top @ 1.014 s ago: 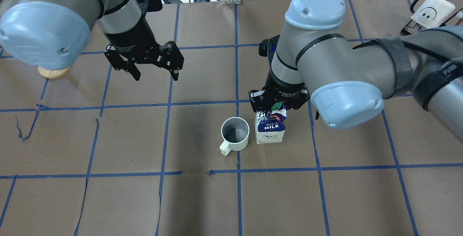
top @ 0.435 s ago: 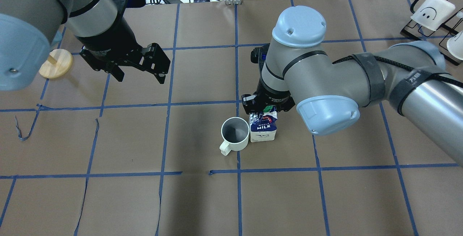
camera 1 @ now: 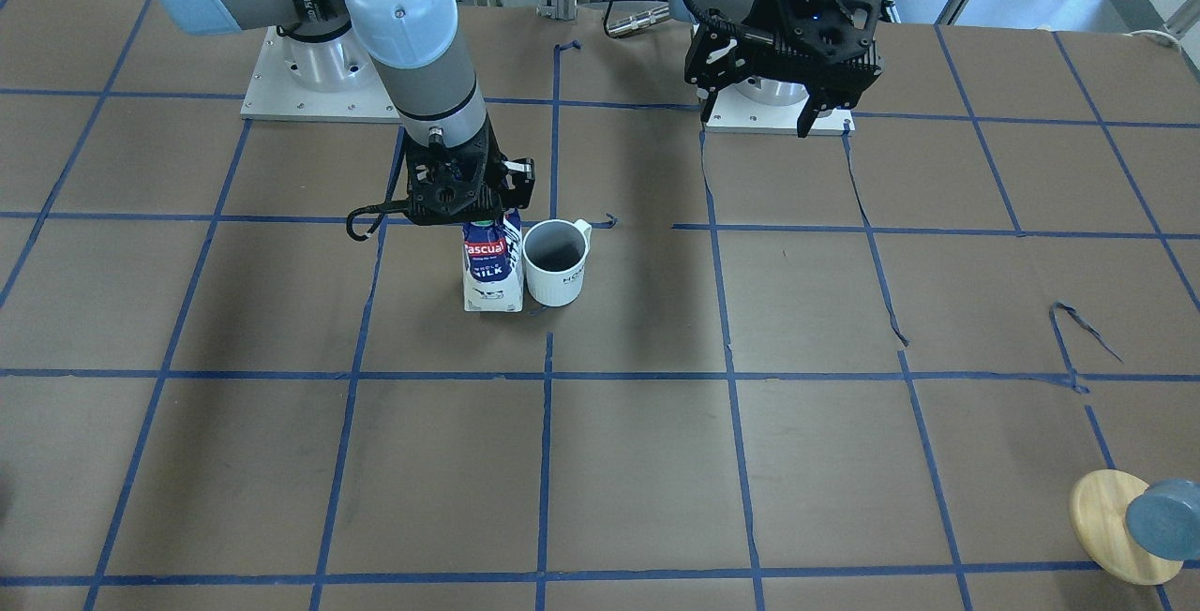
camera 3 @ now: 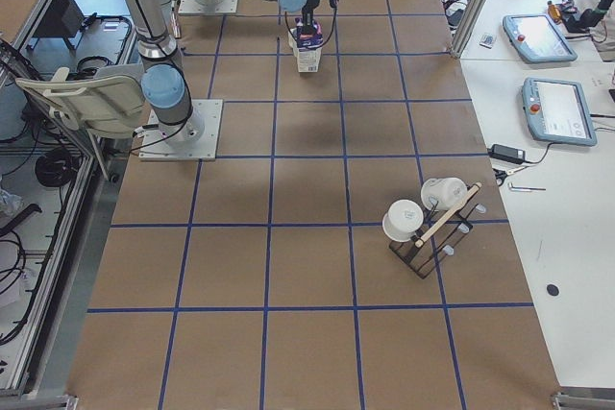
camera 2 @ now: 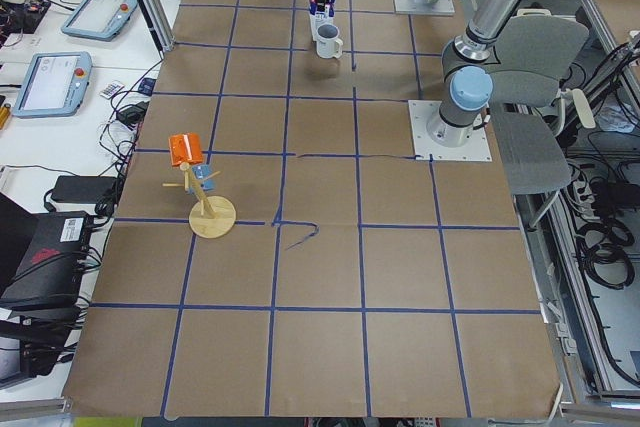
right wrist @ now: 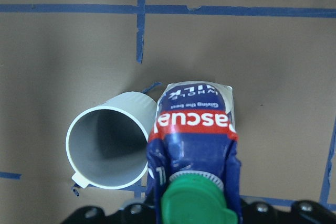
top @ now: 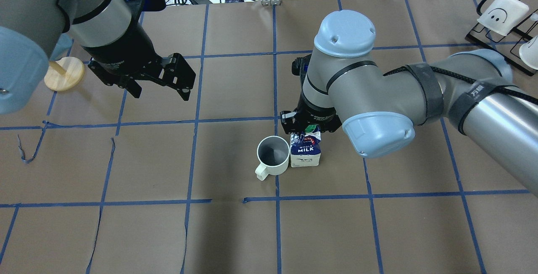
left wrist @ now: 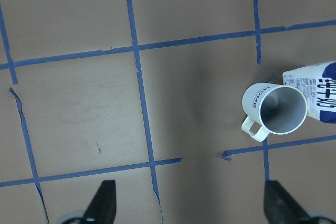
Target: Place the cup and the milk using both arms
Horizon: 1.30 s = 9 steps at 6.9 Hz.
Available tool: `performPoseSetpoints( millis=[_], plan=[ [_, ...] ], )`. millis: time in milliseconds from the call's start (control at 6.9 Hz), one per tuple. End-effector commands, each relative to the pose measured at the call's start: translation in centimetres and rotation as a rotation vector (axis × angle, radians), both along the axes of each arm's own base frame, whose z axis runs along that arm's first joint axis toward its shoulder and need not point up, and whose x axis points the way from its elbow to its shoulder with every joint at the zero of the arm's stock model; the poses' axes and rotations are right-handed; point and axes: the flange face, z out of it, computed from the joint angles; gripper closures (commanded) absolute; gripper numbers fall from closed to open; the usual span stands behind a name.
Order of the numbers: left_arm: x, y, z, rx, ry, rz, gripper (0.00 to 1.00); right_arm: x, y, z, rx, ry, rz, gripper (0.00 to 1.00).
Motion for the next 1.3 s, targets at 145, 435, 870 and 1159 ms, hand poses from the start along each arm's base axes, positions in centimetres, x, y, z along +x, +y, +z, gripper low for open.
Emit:
performPoseSetpoints(
  millis=[145,435,870,1159],
  plan=[
    [1.0,-1.0,0.9,-0.029,-0.009,0.02,0.0,0.1,0.6,-0.8,0.022,0.006,-0.034,0.67],
    [2.5,-4.0,3.5,-0.03,-0.027,0.063,0.0,0.1,0.5,-0.9,0.019,0.007,-0.023,0.37],
    [2.7,-5.7,3.6,-0.036,-0.025,0.068,0.0,0.0,-2.8,5.2,-0.086,-0.011,-0.04,0.0],
    [2.6,-5.6,3.5,-0.035,-0.023,0.067,0.0,-2.6,-8.6,12.9,-0.131,0.07,-0.003,0.0]
  ],
)
